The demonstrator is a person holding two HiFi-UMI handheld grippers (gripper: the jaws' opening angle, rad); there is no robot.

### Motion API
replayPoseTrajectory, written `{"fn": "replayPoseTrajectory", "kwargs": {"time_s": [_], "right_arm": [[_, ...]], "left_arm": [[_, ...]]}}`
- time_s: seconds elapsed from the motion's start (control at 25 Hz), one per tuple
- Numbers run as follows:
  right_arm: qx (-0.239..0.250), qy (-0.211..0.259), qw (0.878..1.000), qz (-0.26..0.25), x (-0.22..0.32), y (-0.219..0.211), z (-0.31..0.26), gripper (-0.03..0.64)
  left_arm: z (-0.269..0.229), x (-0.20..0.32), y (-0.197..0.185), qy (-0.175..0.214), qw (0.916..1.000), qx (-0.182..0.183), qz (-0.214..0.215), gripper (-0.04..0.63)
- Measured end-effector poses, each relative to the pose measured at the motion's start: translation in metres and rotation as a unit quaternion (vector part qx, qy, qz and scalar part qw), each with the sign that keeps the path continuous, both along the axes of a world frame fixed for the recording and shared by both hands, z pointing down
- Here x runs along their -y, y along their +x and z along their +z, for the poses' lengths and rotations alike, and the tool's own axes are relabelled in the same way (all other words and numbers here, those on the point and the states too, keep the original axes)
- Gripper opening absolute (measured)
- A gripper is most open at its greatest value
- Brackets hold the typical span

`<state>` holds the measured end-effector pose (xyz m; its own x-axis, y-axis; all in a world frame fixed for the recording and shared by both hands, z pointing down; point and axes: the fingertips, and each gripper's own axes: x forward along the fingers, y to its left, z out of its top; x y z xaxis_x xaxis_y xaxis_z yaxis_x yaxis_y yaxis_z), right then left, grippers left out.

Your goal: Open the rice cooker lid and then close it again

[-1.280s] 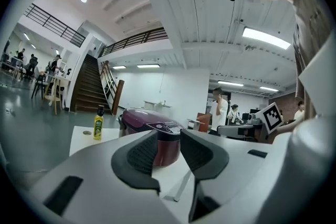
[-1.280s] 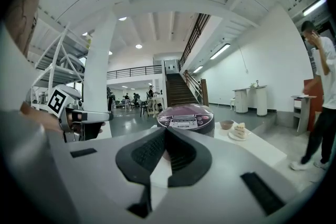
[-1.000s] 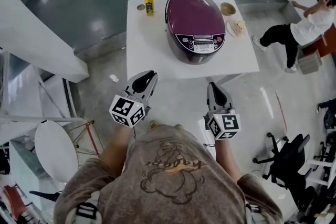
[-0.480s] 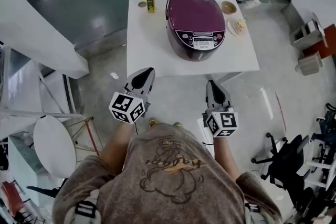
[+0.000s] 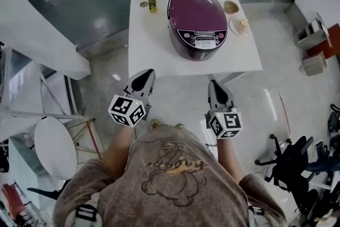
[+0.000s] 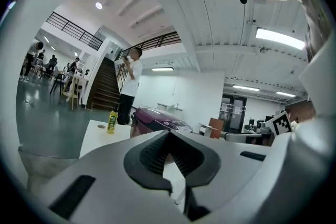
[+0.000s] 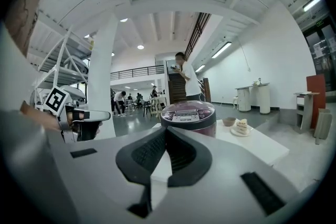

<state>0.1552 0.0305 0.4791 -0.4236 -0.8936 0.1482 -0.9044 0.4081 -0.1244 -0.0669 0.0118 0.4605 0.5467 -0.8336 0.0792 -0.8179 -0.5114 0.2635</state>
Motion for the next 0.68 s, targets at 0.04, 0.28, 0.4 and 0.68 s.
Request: {"fn": "replayPoseTrajectory", "kwargs": {"time_s": [0.04, 0.28, 0.4, 0.68], "right_arm": [[0.001, -0.001, 1.000, -0.002, -0.0003, -0.0002, 0.0000, -0.003], [0.002, -0.004, 1.000, -0.009, 0.0005, 0.0001, 0.0012, -0.003], [0.003, -0.006, 1.000, -0.012, 0.0002, 0.0000, 0.0033, -0.003], [0.000, -0.010, 1.000, -0.011, 0.0038, 0.0058, 0.0078, -0.003]], "left_arm": [[-0.0008, -0.0004, -0.0004, 0.000, 1.0000, -0.001, 0.000, 0.021], [-0.0021, -0.0012, 0.0009, -0.003, 1.0000, -0.005, 0.001, 0.021], [0.0000, -0.0015, 0.0007, -0.007, 0.9999, -0.008, -0.002, 0.021], [-0.0003, 0.0012, 0.0031, -0.009, 0.9999, -0.010, -0.001, 0.021]]}}
